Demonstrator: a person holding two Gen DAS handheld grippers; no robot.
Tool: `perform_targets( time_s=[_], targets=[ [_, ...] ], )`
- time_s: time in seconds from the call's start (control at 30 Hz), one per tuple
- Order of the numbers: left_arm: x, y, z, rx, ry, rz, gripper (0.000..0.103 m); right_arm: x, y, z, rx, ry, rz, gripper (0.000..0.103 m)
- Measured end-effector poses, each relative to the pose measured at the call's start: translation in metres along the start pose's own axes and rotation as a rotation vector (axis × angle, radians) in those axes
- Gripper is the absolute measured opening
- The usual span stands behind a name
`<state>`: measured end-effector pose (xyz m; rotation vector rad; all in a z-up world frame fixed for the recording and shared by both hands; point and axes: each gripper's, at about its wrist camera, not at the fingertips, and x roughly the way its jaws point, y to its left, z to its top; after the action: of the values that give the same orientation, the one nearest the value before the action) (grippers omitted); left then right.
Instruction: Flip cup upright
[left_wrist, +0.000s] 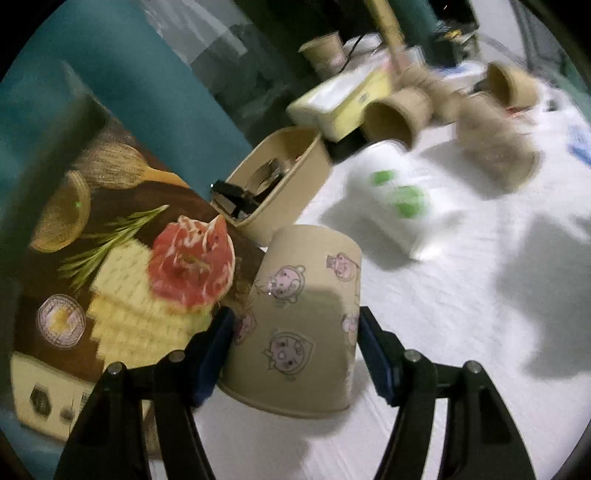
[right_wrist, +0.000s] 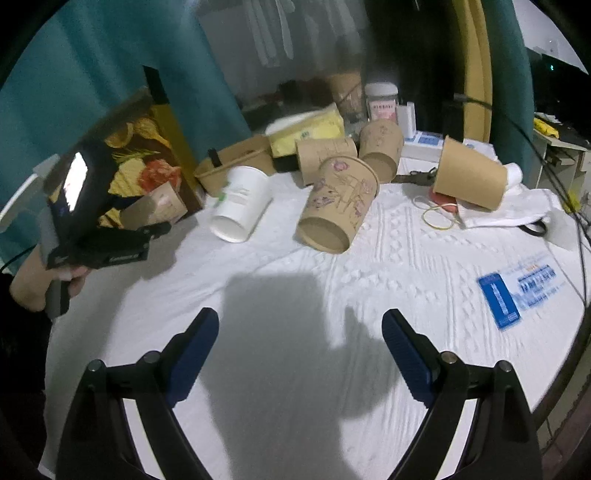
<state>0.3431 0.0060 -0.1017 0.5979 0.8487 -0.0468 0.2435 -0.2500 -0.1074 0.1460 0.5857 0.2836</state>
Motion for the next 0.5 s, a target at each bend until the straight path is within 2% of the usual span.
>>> perform_targets(
  time_s=[0.17,0.3,0.43,0.5],
  targets=[
    [-0.084,-0.041,-0.038,0.044,-0.069,-0.147,0.067,-0.035,0.019,-0.036,0.019,-0.017,0.024,0.089],
    [-0.127,-0.084,-0.072,0.126,-0.077,-0.254,0.067,-0.05,0.028,-0.068,0.028,0.013,0.027,0.089],
    [-0.151,-0.119,-0.099,0.198,-0.053,-0.334,0.067,-0.061,0.035,-0.099,0.016,0.049,0.027,0.089],
    [-0.151,-0.136,-0.106,0.22,-0.041,-0.343,0.067,-0.064,0.035,-0.11,0.016,0.06,0.028,0.089]
  ],
)
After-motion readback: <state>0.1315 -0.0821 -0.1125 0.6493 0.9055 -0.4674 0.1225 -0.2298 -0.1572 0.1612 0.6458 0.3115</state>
